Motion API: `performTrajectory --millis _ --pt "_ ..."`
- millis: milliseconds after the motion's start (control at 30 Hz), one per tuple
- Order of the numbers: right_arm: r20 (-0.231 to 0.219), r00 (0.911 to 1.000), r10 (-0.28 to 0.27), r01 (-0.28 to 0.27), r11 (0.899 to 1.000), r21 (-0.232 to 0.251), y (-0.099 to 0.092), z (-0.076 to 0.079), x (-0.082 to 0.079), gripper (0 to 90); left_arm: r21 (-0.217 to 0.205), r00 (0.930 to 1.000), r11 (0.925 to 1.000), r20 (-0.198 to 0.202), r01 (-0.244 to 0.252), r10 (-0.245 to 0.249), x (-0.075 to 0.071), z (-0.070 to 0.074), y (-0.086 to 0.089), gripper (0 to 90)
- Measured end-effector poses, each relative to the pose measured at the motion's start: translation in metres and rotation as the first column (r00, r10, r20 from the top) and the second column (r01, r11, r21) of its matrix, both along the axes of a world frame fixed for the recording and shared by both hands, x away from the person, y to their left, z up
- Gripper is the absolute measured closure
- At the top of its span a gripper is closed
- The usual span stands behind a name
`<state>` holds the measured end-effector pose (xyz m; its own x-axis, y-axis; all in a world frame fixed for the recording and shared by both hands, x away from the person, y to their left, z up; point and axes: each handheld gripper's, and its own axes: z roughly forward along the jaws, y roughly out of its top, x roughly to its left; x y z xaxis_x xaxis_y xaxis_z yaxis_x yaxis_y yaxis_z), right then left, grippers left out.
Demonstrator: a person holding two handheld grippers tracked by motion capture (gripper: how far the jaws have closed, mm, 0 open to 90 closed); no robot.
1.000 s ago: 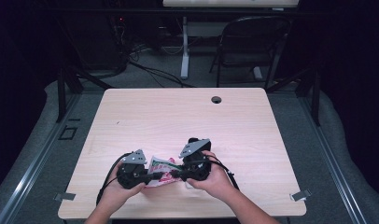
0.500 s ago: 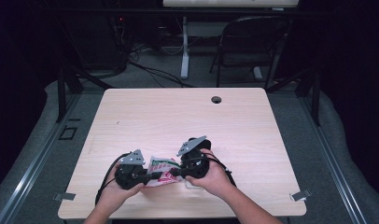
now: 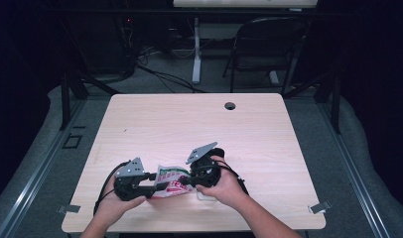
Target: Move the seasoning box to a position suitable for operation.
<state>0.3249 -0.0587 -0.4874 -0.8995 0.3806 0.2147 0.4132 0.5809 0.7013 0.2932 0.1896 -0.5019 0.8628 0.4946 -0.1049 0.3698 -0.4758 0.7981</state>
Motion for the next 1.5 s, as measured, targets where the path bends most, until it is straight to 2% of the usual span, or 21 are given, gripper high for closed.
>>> performTrajectory --millis 67,133,233,400,467,667,767,1000,1100,1267,1367,1500 --pt "-0.001 1.0 0.004 -0.004 1.0 0.001 0.0 0.001 0.0 90.0 0.013 0.9998 0.9998 0.01 -0.015 0.015 -0.001 -0.004 -0.002 53.2" --pt "-0.003 1.0 0.008 -0.008 1.0 -0.002 0.0 0.002 0.001 90.0 0.002 0.9997 0.9997 0.01 -0.025 0.024 -0.002 -0.01 -0.001 51.0" --pt "-0.003 1.0 0.006 -0.006 1.0 0.003 0.0 0.002 0.001 90.0 -0.003 0.9991 0.9994 -0.024 -0.034 0.034 -0.003 -0.021 0.002 44.8" --pt "-0.002 0.9999 0.011 -0.011 1.0 0.001 0.0 0.002 0.001 90.0 -0.03 0.9987 0.9988 -0.034 -0.039 0.038 -0.002 -0.036 0.008 43.1" --pt "-0.007 0.9999 0.008 -0.008 1.0 -0.002 0.0 0.003 0.002 90.0 -0.042 0.9975 0.9982 -0.058 -0.042 0.039 0.0 -0.042 0.009 39.6" --pt "-0.013 0.9999 0.007 -0.007 1.0 0.003 0.0 0.002 0.003 90.0 -0.013 0.9953 0.9984 -0.081 -0.055 0.053 0.0 -0.056 0.004 33.2" --pt "-0.011 0.9999 0.008 -0.008 1.0 0.0 0.0 0.002 0.002 90.0 -0.018 0.9932 0.9973 -0.094 -0.071 0.069 0.002 -0.058 0.004 31.2" --pt "-0.013 0.9999 0.005 -0.004 1.0 0.008 -0.001 0.001 0.001 90.0 -0.006 0.9928 0.9965 -0.087 -0.084 0.083 0.004 -0.064 0.003 24.3" --pt "-0.014 0.9999 0.003 -0.003 1.0 0.007 -0.001 0.001 0.001 90.0 0.032 0.9928 0.9954 -0.076 -0.09 0.092 0.004 -0.067 0.0 19.6" --pt "-0.017 0.9998 0.002 -0.002 1.0 0.012 -0.001 0.001 0.001 90.0 0.092 0.9929 0.9917 -0.069 -0.09 0.097 0.005 -0.075 -0.007 19.8" --pt "-0.017 0.9999 0.002 -0.002 1.0 0.014 -0.002 0.001 0.001 90.0 0.09 0.992 0.992 -0.083 -0.088 0.095 0.005 -0.077 -0.008 24.5" --pt "-0.018 0.9998 0.006 -0.006 1.0 0.015 -0.002 0.0 0.002 90.0 0.075 0.9896 0.9933 -0.107 -0.088 0.096 0.007 -0.08 -0.008 25.2"
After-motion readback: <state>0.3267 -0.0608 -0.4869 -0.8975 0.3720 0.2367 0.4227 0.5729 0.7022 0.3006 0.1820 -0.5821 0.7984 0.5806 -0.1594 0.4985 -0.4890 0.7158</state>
